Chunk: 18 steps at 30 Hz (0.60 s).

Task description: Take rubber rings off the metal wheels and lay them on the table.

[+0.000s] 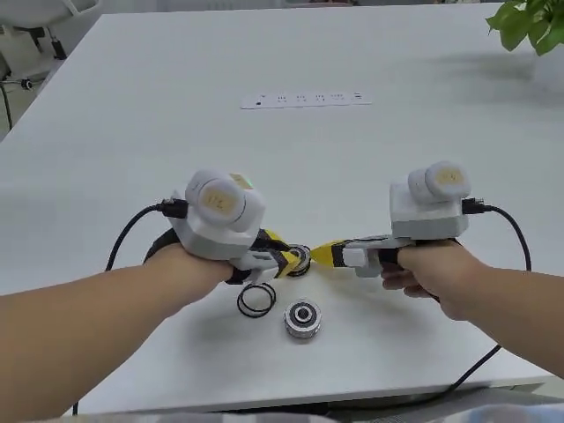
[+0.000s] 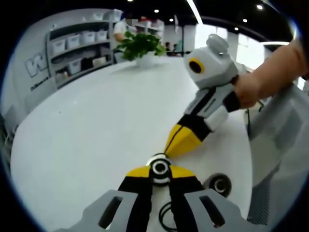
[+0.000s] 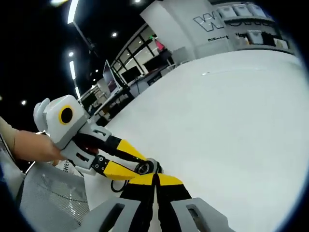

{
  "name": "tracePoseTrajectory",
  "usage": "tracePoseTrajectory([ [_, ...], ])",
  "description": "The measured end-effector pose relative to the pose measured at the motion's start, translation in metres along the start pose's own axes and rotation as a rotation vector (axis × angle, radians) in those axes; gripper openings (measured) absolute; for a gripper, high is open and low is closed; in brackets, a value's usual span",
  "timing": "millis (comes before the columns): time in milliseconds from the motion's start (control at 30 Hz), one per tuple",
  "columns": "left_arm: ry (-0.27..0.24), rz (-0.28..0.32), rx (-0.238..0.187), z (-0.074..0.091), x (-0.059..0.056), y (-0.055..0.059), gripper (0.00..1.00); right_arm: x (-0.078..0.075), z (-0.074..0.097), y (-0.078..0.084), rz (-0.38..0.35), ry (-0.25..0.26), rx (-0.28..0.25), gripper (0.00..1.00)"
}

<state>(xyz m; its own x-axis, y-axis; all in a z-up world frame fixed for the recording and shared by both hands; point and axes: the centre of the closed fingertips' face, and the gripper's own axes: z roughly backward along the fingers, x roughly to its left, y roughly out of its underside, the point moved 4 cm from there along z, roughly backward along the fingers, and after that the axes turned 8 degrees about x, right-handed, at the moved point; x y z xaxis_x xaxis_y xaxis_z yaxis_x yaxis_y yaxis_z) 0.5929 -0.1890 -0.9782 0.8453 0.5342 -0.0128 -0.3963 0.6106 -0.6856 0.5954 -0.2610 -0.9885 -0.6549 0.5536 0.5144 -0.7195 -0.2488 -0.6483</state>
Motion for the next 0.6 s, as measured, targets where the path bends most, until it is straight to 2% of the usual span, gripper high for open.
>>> tracePoseTrajectory([
  [67, -0.002, 0.000, 0.002, -0.0001, 0.0000, -0.0002, 0.13, 0.0056, -0.0002, -0.0012, -0.004, -0.027, -0.009, 0.00],
  [100, -0.004, -0.001, 0.003, -0.0003, 0.0002, -0.0002, 0.13, 0.0061, -0.0002, -0.0005, 0.016, -0.008, -0.001, 0.00],
  [600, -0.011, -0.007, 0.008, -0.0001, -0.0001, 0.0002, 0.12, 0.0106, 0.0018, -0.0015, 0.042, -0.006, 0.006, 0.00],
])
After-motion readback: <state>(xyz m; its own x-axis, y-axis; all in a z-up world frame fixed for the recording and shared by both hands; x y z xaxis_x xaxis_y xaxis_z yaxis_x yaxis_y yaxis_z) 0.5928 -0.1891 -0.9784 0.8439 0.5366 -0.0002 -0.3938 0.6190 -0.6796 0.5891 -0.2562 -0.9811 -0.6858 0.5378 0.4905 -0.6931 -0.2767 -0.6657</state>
